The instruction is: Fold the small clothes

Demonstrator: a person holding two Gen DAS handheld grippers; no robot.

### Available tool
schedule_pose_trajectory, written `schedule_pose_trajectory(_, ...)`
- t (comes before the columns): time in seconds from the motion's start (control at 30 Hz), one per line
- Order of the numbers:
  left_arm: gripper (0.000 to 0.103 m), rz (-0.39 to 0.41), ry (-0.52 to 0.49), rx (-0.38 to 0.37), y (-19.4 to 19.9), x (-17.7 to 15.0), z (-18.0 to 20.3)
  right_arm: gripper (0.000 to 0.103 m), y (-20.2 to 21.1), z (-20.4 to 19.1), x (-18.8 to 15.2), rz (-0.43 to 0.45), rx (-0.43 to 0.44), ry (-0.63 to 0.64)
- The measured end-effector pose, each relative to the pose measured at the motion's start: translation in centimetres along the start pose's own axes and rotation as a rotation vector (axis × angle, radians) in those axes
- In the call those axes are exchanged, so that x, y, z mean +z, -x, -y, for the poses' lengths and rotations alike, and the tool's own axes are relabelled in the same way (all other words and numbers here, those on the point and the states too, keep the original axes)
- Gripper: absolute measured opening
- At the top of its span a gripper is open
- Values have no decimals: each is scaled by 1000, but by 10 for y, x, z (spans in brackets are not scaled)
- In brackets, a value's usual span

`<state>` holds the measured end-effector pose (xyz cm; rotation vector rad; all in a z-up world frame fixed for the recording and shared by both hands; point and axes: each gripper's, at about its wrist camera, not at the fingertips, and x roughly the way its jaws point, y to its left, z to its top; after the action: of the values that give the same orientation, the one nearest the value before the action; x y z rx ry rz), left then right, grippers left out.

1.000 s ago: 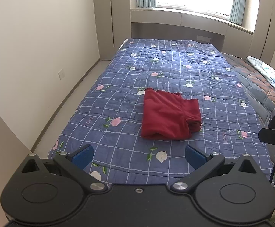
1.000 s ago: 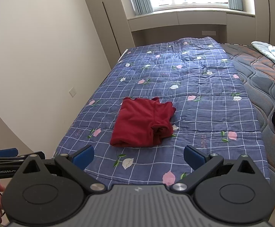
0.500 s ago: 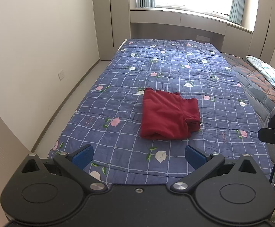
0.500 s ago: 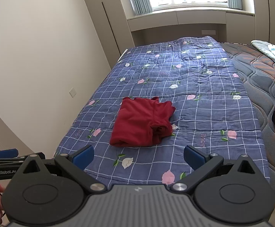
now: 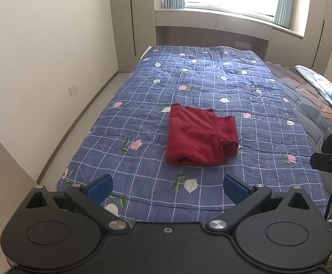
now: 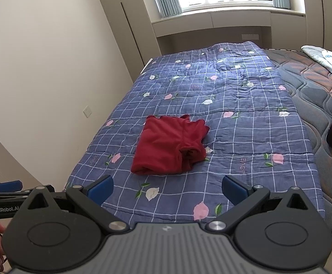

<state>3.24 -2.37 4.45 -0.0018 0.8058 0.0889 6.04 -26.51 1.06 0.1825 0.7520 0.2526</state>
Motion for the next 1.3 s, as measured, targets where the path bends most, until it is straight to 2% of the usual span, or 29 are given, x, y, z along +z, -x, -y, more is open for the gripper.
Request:
schedule_pose_trajectory(0.87,102,-5,-27,25,4,-2,17,103,1,26,-4,-8,24,-51)
schedule_pose_trajectory(1.1,102,-7,-69,74,2,0,29,103,0,34,-3,-16,22,-59)
schedule_pose_trajectory(1.3,102,-6,-76,75,1,3,34,103,-3,37,1,-23,21,-60)
